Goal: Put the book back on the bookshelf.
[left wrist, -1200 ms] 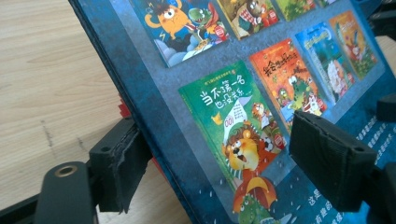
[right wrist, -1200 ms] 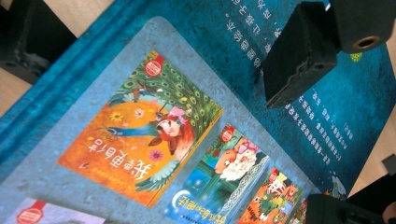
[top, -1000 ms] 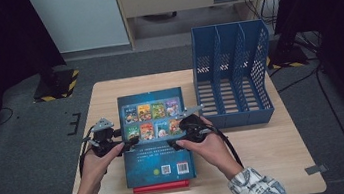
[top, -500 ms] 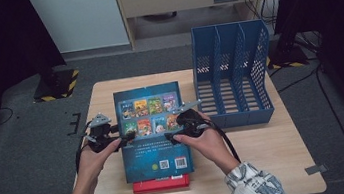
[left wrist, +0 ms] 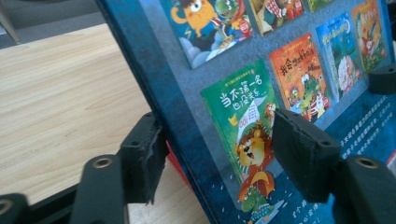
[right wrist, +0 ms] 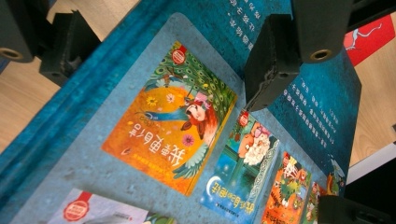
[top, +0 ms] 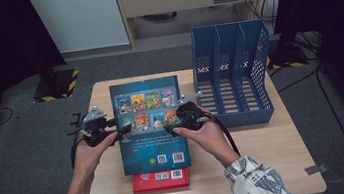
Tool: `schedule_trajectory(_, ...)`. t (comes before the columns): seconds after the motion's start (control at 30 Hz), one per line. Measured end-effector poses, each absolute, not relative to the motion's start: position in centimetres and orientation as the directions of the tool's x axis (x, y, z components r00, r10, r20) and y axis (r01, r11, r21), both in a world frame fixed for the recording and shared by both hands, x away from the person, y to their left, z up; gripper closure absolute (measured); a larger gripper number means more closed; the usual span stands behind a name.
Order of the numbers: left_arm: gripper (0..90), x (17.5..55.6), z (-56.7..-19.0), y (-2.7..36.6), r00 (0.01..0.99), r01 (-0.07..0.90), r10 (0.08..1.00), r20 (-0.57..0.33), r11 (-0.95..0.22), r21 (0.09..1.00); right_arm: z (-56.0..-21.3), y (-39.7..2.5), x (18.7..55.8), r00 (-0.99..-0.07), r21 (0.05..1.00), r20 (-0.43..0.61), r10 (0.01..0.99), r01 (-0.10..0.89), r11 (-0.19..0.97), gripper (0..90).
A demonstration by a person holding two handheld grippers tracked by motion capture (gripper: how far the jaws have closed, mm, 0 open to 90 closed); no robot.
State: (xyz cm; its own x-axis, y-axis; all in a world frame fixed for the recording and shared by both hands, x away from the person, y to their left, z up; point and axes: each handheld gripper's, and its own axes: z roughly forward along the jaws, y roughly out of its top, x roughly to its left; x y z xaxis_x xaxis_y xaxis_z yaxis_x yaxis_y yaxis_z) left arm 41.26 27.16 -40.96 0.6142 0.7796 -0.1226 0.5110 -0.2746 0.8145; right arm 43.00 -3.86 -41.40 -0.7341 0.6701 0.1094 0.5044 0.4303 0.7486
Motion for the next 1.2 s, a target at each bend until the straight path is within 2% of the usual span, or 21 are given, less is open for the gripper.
schedule_trajectory(0.97, 45.0, 43.7, -38.1, 27.0, 0.59, 0.468, 0.807, -0.035, -0.306, 0.829, -38.7, -3.3, 45.9, -0.703, 0.782, 0.042, 0.71, 0.466, 0.415, 33.3)
schedule_trajectory(1.2, 44.9, 45.3, -37.5, 26.7, 0.589, 0.439, 0.808, 0.01, -0.33, 0.835, -38.2, -3.2, 47.0, -0.679, 0.8, 0.057, 0.732, 0.47, 0.373, 35.5)
